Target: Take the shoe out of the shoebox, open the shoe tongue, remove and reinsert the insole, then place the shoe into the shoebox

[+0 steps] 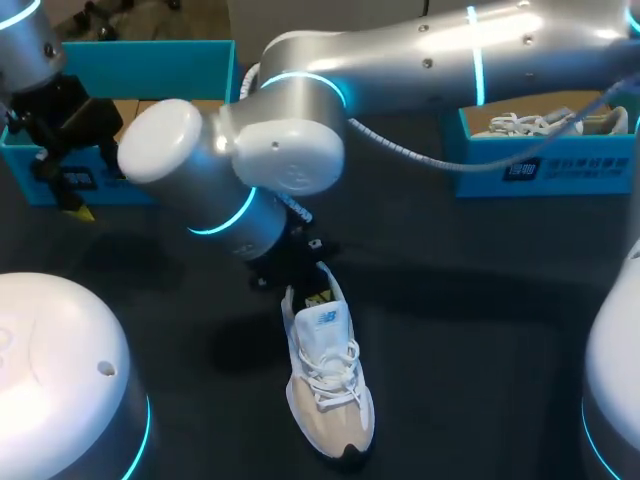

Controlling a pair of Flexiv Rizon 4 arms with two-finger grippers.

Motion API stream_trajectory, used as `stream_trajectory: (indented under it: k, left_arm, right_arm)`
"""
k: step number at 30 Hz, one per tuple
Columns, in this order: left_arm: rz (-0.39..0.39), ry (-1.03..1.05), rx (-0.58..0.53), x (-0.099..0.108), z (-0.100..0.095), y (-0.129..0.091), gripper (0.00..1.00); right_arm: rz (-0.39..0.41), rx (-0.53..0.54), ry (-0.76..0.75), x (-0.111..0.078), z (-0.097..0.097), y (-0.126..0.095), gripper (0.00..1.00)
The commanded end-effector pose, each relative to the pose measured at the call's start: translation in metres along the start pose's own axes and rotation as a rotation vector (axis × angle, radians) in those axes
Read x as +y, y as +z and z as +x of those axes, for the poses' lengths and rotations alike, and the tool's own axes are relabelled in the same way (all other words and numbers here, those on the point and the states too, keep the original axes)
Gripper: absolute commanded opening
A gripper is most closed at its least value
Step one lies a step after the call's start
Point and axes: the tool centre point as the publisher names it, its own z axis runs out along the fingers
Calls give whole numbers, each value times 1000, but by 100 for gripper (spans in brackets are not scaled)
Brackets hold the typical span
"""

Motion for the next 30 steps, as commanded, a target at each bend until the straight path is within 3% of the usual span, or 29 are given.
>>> stream_trajectory:
  k: [1,6,19,26,30]
  left_arm:
    - [-1,1,2,0,0,-1,100]
    - [-1,1,2,0,0,-1,100]
    - [-1,1,2,0,0,-1,100]
    - [-1,1,2,0,0,-1,100]
    - [-1,1,2,0,0,-1,100]
  right_arm:
    - [11,-70,-3,4,5,4,0]
    - [16,-75,-10,8,1,14,0]
    - [52,60,-16,11,4,41,0]
    - [-2,105,8,4,-5,12,0]
    - [-4,128,-6,4,-4,6,0]
